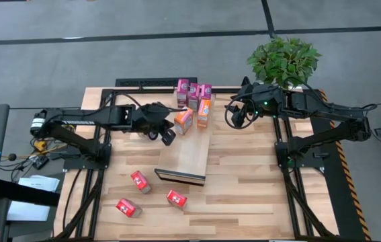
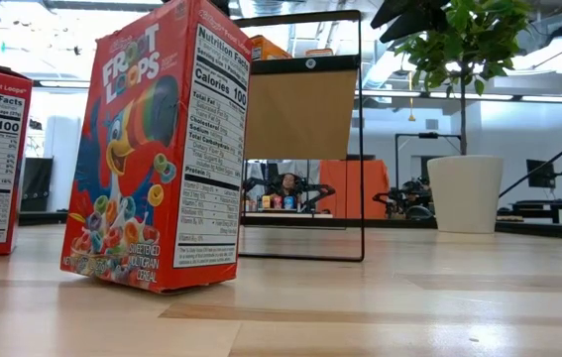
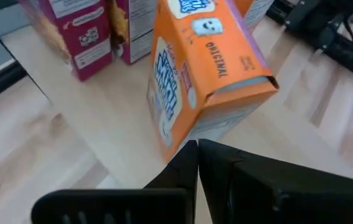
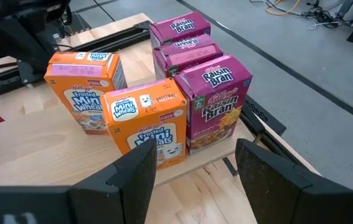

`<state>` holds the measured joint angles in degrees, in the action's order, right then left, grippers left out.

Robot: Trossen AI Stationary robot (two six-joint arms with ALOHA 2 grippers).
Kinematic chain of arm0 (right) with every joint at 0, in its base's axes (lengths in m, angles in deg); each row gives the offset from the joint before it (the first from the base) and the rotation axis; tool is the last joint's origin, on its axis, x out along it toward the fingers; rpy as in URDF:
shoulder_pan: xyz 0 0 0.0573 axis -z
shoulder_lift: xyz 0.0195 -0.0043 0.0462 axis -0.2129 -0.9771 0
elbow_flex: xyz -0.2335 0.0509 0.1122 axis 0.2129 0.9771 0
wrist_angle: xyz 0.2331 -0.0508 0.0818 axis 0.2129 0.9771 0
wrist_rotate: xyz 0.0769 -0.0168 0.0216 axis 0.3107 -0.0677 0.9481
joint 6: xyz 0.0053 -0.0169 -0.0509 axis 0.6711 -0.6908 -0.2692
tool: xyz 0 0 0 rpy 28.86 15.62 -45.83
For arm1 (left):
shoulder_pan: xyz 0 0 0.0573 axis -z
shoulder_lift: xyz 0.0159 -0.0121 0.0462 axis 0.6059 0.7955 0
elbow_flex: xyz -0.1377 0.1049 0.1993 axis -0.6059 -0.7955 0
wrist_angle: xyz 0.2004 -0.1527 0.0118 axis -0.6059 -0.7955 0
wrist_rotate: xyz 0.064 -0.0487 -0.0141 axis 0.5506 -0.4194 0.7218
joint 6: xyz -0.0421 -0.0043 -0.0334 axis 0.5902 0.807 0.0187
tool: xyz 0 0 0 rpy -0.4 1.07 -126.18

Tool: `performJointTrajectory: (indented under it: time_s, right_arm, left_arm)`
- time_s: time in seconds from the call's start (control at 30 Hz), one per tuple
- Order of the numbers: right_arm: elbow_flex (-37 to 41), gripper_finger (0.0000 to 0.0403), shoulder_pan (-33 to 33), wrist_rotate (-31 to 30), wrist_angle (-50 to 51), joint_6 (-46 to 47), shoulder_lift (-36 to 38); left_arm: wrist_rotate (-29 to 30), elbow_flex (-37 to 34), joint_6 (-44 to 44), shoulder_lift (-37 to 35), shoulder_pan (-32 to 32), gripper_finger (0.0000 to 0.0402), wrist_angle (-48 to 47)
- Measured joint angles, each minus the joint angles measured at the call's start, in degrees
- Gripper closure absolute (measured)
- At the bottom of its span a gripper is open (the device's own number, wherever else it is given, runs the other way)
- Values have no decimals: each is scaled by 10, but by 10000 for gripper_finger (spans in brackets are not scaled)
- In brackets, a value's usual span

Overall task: Stack cereal on shelf
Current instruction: Put the orange cereal box on the shelf

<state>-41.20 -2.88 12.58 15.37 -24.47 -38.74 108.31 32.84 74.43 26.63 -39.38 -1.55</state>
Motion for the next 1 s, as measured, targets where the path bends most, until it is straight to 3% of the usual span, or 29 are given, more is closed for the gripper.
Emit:
performJointTrajectory:
  time_s: [0.4, 1.0]
  right_arm:
    - [0, 158, 1, 0, 0, -9, 0]
    - [0, 158, 1, 0, 0, -10, 0]
  left_arm:
    - [-38, 0, -9, 68, -12, 401, 67]
    - [-32, 0, -24, 70, -32, 401, 122]
